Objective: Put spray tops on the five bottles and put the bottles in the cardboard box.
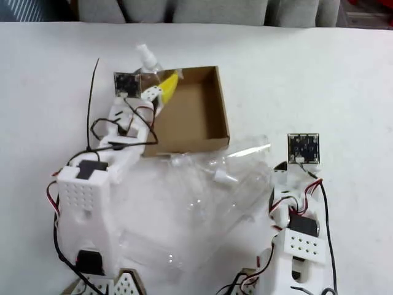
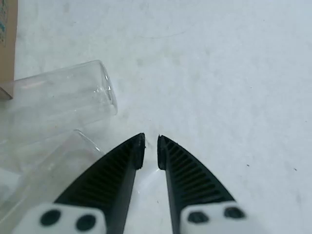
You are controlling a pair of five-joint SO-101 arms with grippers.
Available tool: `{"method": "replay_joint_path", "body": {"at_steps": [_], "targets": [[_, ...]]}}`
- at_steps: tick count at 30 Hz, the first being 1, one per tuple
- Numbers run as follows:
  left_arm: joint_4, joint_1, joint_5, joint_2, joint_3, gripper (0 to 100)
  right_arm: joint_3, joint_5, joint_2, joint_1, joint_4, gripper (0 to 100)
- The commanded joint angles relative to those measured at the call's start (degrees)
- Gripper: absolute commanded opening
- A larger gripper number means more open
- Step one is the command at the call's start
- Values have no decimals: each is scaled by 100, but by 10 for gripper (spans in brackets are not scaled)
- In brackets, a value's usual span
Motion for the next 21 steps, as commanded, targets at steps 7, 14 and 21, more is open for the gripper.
{"method": "replay_joint_path", "body": {"at_steps": [7, 14, 21], "targets": [[782, 4, 70, -1121, 211, 349, -53, 44, -13, 40, -110, 25], [818, 31, 79, -1200, 211, 349, -53, 44, -4, 40, -110, 25], [835, 22, 220, -1745, 642, 347, -53, 44, -4, 40, -110, 25]]}}
